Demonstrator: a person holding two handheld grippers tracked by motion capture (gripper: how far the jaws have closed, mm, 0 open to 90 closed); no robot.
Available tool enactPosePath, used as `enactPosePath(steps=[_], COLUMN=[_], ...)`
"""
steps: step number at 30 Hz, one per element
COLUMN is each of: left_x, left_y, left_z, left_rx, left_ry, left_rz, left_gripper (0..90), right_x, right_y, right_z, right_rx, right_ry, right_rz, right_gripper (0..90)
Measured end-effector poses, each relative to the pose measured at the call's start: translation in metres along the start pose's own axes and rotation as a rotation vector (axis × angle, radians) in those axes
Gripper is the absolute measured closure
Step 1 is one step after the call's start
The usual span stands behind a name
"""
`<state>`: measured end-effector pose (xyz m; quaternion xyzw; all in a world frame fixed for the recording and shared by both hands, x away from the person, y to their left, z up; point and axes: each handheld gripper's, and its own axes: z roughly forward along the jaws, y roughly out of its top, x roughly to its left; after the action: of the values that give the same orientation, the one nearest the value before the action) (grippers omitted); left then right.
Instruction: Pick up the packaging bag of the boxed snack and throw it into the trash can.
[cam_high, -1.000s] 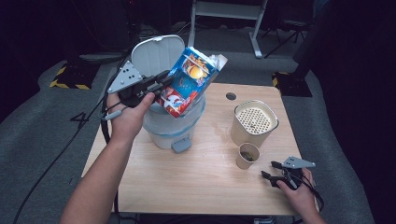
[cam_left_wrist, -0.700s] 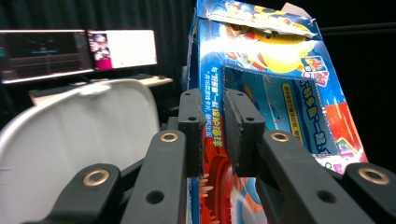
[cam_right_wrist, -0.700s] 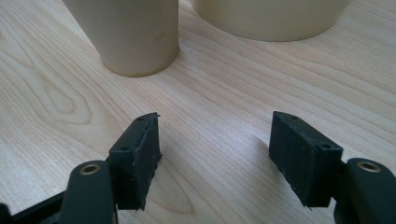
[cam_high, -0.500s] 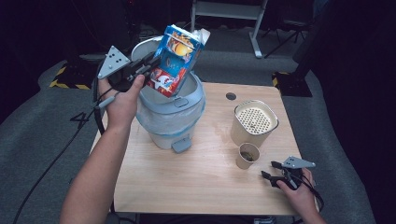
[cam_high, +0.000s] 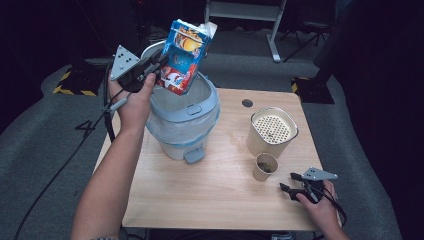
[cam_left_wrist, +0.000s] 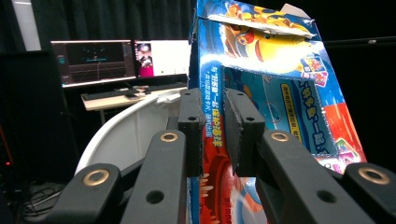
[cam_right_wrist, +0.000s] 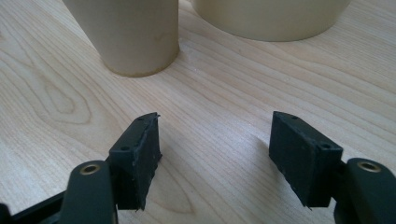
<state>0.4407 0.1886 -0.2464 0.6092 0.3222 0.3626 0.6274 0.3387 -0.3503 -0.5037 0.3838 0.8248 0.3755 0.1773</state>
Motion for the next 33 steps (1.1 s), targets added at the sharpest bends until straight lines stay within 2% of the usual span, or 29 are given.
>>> enactPosePath(steps=[6, 15, 33], left_x=[0.002, 0.001, -0.002], left_y=[-0.004, -0.012, -0.017], left_z=[0.006, 0.01, 0.019], left_rx=[0.006, 0.02, 0.053], left_ry=[0.025, 0.033, 0.019], left_rz=[0.017, 0.026, 0.026], left_gripper=[77.6, 77.5, 77.1], right_x=[0.0, 0.0, 0.0], right_y=[0.0, 0.0, 0.0], right_z=[0.0, 0.0, 0.0], right_rx=[0.0, -0.002, -0.001], right_ry=[0.0, 0.001, 0.001], right_rz=[-0.001, -0.002, -0.002], right_gripper=[33.9, 33.6, 33.6])
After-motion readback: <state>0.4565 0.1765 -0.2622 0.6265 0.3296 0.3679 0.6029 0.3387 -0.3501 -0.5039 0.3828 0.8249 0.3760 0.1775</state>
